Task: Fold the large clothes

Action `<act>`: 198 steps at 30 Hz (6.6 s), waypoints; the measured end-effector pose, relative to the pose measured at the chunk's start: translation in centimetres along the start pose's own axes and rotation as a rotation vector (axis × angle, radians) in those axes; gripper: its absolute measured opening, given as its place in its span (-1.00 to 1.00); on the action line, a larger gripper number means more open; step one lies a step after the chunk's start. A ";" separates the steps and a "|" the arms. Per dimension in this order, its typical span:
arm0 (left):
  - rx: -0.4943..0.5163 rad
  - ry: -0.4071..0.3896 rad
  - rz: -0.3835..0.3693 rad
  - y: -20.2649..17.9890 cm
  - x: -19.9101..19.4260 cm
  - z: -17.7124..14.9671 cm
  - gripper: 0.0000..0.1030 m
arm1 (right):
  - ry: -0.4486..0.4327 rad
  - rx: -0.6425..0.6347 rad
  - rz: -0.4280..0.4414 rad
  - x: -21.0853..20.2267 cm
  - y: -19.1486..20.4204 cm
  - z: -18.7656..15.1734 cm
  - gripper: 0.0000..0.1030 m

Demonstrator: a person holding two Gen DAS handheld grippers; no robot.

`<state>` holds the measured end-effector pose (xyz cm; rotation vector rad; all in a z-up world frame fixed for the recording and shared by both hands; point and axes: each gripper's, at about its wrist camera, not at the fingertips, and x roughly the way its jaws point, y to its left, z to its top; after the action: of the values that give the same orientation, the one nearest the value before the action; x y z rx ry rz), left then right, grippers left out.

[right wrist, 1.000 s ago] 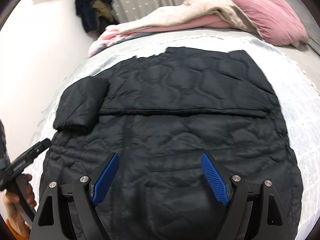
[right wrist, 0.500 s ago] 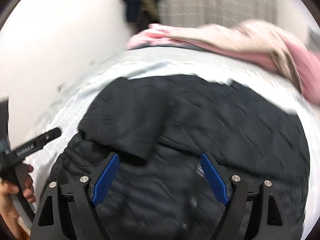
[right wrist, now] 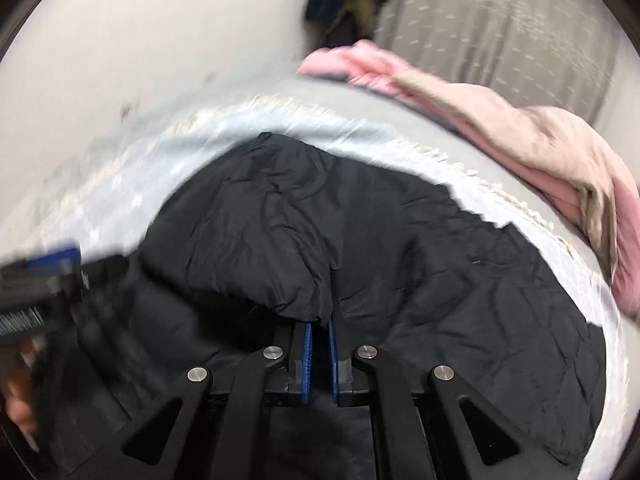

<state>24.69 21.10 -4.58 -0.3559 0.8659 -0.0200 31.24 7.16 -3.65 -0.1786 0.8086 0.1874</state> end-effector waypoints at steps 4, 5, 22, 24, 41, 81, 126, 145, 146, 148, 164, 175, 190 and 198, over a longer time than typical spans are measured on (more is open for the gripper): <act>0.026 0.013 -0.026 -0.9 -0.1 -0.3 0.79 | -0.049 0.231 0.036 -1.6 -5.7 -0.1 -0.88; 0.039 0.019 -0.022 -1.2 -0.1 -0.5 0.79 | -0.048 0.299 0.043 -1.6 -7.5 -0.5 -0.88; 0.154 0.088 -0.085 -1.8 -3.8 -2.9 0.79 | 0.099 0.677 0.096 -10.3 -22.0 -15.8 0.16; 0.211 0.107 -0.104 -2.0 -4.7 -3.8 0.79 | 0.104 0.657 0.094 -13.2 -22.9 -17.6 0.21; 0.242 0.407 -0.123 7.1 -10.5 -12.3 0.79 | 0.289 0.778 0.150 -25.1 -28.2 -36.1 0.47; 0.143 -0.059 -0.726 2.7 -31.7 -12.5 -0.84 | -0.259 0.716 0.376 -45.1 -25.1 -34.6 -0.86; 0.571 0.292 -0.366 -14.7 -0.9 -7.3 0.58 | 0.303 0.234 0.123 -9.8 -18.1 -17.5 0.38; 0.053 0.129 0.010 0.3 -2.5 -1.9 0.57 | 0.013 0.729 -0.280 -15.4 -32.1 -21.5 0.45; 0.025 0.164 -0.056 0.8 -2.3 -2.2 0.39 | 0.048 0.765 -0.265 -15.5 -32.6 -22.6 0.45; 0.007 0.174 -0.115 0.6 -2.2 -2.2 -0.09 | 0.117 0.852 -0.145 -14.9 -33.3 -24.2 0.34; 0.063 -0.161 0.097 -2.0 -2.3 -0.3 -0.56 | 0.006 0.614 -0.358 -11.5 -30.7 -20.3 -0.63; 0.349 -0.070 -0.093 -11.8 -3.7 -7.5 0.33 | -0.088 0.437 -0.049 -12.9 -18.4 -16.4 0.21; -0.101 -0.017 0.031 5.0 -8.5 -5.6 0.74 | -0.023 0.818 -0.224 -18.3 -31.3 -26.1 0.23; -0.286 0.142 -0.105 5.7 -10.2 -9.5 0.86 | -0.028 0.559 -0.168 -20.5 -23.4 -22.8 0.40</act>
<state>10.23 25.24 -4.39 -0.6738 0.9923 -0.0191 6.94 -22.67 -2.09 0.2824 0.7858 -0.1967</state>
